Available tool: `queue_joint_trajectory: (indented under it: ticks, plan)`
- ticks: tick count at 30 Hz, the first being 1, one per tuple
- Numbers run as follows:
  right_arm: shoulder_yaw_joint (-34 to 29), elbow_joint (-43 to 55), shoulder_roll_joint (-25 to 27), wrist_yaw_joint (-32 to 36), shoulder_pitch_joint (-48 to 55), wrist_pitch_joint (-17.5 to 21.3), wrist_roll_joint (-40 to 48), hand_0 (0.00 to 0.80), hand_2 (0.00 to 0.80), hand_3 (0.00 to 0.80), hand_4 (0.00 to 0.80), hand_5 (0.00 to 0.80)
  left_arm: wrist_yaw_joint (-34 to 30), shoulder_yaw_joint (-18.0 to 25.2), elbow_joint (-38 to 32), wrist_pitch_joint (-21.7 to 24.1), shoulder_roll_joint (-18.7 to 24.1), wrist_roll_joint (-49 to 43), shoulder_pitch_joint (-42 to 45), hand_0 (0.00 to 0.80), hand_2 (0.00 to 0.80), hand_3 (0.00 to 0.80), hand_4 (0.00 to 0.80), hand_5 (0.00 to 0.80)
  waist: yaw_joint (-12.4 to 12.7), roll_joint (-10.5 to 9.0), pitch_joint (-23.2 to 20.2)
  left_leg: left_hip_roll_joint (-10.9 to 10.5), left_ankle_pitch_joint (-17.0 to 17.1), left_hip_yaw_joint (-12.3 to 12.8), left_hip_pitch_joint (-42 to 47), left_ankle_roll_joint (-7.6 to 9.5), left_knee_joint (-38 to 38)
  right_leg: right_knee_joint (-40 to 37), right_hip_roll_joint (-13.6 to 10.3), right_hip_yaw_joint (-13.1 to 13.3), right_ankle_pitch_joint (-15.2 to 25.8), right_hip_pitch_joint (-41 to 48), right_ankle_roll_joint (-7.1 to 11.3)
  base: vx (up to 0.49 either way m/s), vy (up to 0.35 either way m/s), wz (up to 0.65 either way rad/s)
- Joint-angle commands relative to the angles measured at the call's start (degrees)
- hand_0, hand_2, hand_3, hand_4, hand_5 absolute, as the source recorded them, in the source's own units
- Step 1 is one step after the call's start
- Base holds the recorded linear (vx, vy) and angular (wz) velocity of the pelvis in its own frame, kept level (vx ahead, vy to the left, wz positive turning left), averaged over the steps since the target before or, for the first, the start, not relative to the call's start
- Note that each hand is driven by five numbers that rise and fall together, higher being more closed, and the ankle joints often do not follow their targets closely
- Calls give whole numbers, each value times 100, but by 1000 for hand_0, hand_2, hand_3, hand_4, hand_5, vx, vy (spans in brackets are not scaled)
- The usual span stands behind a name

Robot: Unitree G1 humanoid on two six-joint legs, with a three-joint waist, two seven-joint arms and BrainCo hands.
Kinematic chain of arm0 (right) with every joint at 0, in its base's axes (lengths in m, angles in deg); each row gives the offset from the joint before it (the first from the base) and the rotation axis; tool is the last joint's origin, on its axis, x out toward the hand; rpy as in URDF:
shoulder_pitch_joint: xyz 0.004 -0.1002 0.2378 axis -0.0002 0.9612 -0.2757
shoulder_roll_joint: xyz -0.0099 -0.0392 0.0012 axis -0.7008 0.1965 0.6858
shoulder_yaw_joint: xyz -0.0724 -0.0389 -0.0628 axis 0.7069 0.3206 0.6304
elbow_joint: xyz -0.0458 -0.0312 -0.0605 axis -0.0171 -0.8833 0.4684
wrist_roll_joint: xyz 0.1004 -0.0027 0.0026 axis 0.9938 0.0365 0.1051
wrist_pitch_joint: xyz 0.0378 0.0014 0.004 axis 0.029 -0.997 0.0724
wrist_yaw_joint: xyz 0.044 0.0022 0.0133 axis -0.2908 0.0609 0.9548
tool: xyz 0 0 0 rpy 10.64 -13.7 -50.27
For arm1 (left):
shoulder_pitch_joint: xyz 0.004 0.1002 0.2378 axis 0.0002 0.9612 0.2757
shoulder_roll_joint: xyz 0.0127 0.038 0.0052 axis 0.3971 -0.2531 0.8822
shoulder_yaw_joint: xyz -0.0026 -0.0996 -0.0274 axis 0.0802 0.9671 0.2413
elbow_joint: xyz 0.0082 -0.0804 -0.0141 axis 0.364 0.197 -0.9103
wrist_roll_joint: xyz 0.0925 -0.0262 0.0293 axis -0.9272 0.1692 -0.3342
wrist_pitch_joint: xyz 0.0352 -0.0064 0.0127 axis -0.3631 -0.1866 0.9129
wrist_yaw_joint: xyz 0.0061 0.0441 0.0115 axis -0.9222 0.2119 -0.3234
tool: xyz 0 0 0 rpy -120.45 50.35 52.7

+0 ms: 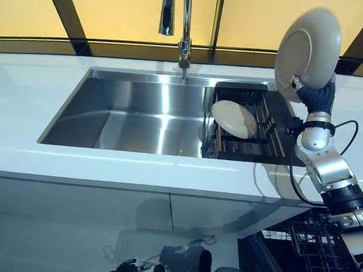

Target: Take plates into dishwasher

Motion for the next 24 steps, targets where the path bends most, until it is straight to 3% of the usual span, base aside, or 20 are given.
queue_joint_trajectory:
  ticks: [1, 9, 12, 18, 24]
  plan:
    - [-357, 455, 24, -692, -266, 932, -648, 800, 800, 800, 800, 800, 42, -182, 156, 212, -49, -216, -85, 0, 0, 0, 0, 0, 4, 210, -301, -541, -914, 247, -25, 665, 53, 520, 94, 380, -1003, 21, 87, 0, 0, 0]
    - [-439, 886, -202, -1492, -182, 1847, -1415, 800, 800, 800, 800, 800, 10, -219, 203, 237, -81, -332, -21, 0, 0, 0, 0, 0, 9, 350, -404, -597, -960, 189, 28, 723, 26, 603, 23, 392, -1037, -3, 144, 8, 40, 0]
    - [-422, 967, -275, -1594, -181, 1938, -1524, 800, 800, 800, 800, 800, -16, -228, 239, 252, -68, -376, -16, 0, 0, 0, 0, 0, 24, 381, -438, -616, -994, 159, 46, 756, 61, 671, -13, 396, -1062, -18, 163, 1, 47, 0]
    - [-442, 1025, -294, -1549, -159, 1910, -1467, 800, 800, 800, 800, 800, -82, -202, 316, 315, -51, -450, -31, 0, 0, 0, 0, 0, 3, 439, -477, -646, -1066, 146, 67, 814, 187, 948, -119, 384, -1090, -106, 171, -12, 83, -2]
    - [-630, 1190, -99, -985, 24, 1520, -1277, 800, 800, 800, 800, 800, -193, -219, 205, 214, -18, -616, 21, 0, 0, 0, 0, 0, -71, 431, -451, -678, -1062, 130, 143, 837, 155, 1115, -213, 429, -681, -346, 267, -14, 125, -15]
